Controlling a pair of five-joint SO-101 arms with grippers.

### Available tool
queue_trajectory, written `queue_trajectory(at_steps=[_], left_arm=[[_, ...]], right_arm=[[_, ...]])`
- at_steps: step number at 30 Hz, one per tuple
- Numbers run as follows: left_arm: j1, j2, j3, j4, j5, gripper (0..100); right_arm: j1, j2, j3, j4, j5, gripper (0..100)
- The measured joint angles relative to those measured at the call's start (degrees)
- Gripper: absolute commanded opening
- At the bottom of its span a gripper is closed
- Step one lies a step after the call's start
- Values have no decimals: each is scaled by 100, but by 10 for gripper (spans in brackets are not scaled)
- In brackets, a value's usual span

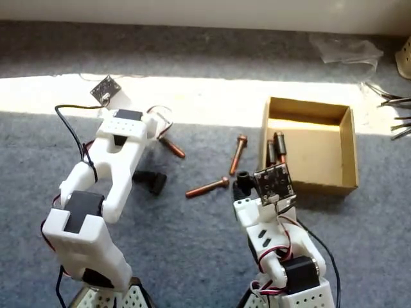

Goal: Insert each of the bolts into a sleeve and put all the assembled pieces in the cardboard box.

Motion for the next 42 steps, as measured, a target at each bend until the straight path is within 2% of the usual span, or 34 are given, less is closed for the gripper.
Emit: queue_trajectory(at_steps=[7,42], left_arm=[[202,0,0,0,0,171],[97,633,-580,-123,0,171]], right_arm=[[0,0,0,0,0,5],[0,0,141,0,0,5]])
